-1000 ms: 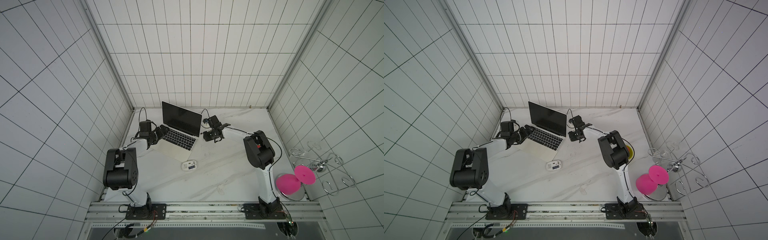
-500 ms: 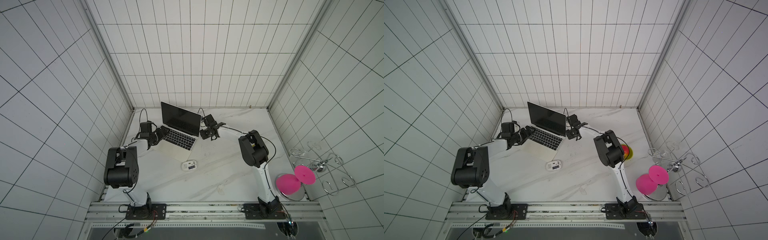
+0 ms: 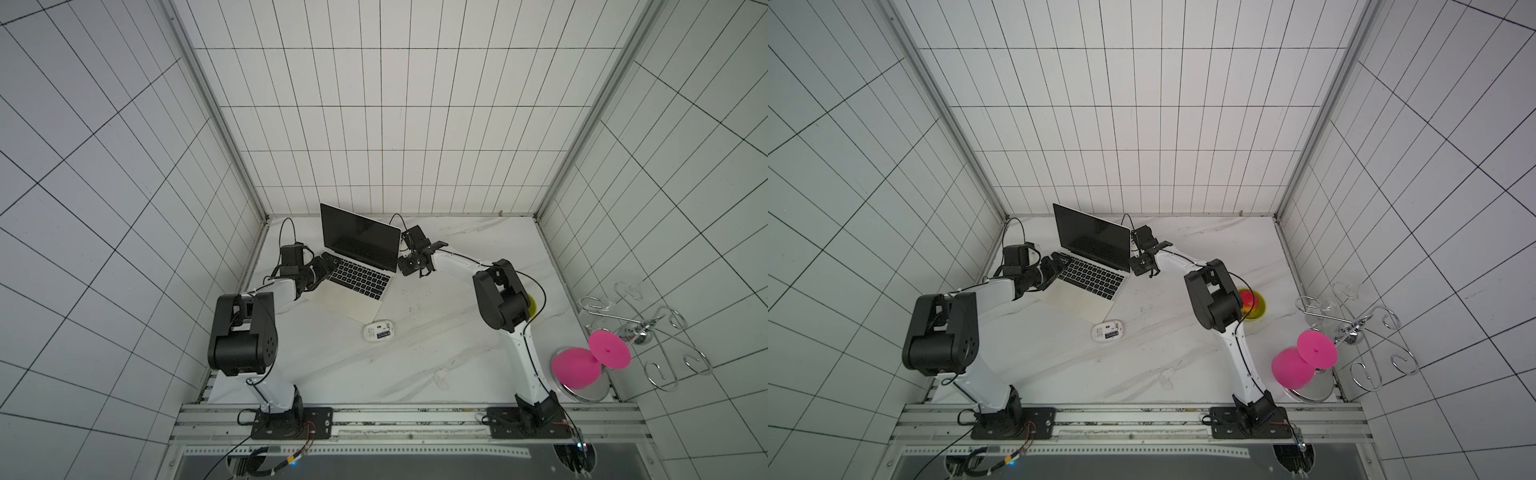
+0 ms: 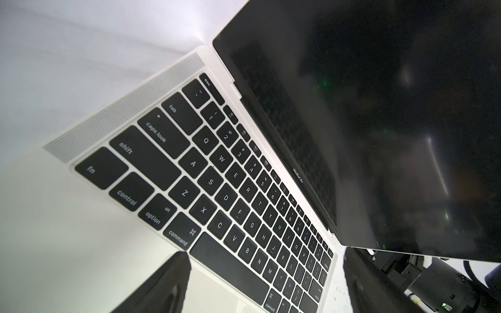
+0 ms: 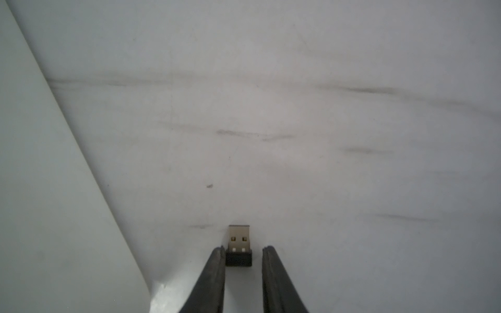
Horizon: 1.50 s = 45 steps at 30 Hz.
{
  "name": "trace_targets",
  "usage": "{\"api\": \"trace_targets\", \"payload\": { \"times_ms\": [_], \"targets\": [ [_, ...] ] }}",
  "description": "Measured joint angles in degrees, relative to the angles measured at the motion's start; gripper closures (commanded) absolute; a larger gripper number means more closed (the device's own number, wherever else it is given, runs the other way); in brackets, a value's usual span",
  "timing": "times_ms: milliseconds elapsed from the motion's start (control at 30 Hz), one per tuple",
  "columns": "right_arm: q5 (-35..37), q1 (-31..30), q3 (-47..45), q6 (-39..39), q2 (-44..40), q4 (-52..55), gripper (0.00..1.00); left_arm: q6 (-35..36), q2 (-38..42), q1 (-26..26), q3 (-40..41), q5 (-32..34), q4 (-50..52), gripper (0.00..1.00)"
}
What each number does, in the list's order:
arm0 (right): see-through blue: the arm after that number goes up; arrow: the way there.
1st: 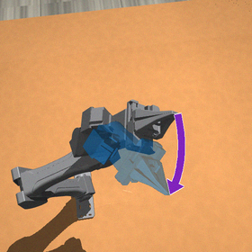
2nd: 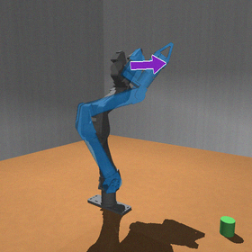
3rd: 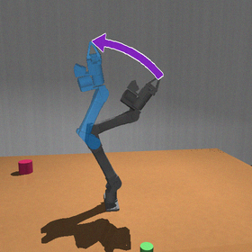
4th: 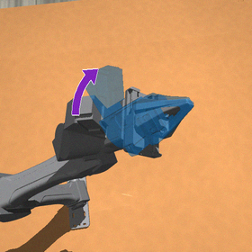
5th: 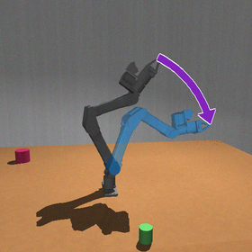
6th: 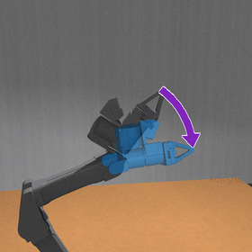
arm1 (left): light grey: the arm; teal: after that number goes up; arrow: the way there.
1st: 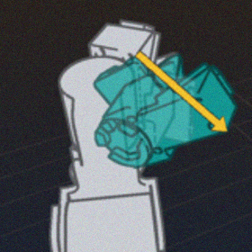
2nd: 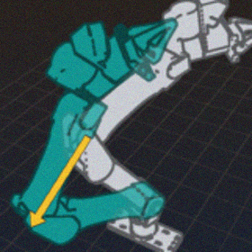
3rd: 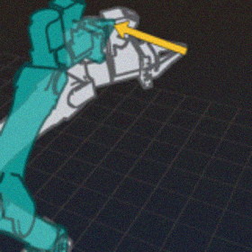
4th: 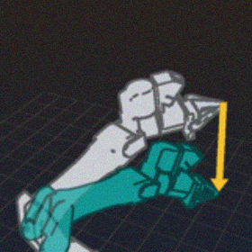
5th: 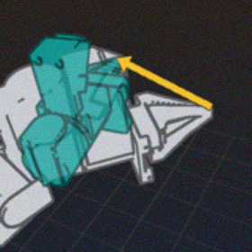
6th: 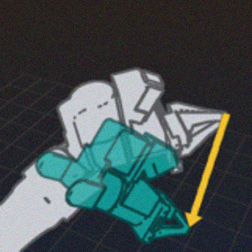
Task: Insert the wireless mouse receiver into the laptop
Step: Move the USB plug to the center of the board.
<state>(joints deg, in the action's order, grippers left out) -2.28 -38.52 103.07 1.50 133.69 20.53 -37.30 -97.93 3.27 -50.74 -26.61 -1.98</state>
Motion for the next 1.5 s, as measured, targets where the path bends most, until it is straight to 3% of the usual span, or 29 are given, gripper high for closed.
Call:
{"api": "trace_targets", "payload": {
  "times_ms": [667,933,1100,1300,1500],
  "targets": [
    [-0.96,0.02,3.06,1.31,1.46,3.04,0.84,-0.17,-1.46,-0.02,0.96,-2.08,-0.48,0.1],
    [-3.43,-0.09,-14.19,0.63,-9.22,-1.81,0.84,1.2,-1.46,-1.49,2.03,-2.51,-0.5,0.11],
    [-6.54,-0.76,-23.52,1.53,-16.35,0.55,0.84,2.38,-1.46,-6.1,2.25,-2.62,-1.14,0.12],
    [-6.69,-2.05,-27.8,0.9,-20.92,8.13,0.84,2.84,-1.46,-12.72,3.04,-2.45,-3.04,0.14],
    [-5.77,-2.69,-27.54,0.17,-21.64,15.04,0.84,3.43,-1.51,-14.91,4.55,-2.19,-5.03,0.14]
  ]
}}
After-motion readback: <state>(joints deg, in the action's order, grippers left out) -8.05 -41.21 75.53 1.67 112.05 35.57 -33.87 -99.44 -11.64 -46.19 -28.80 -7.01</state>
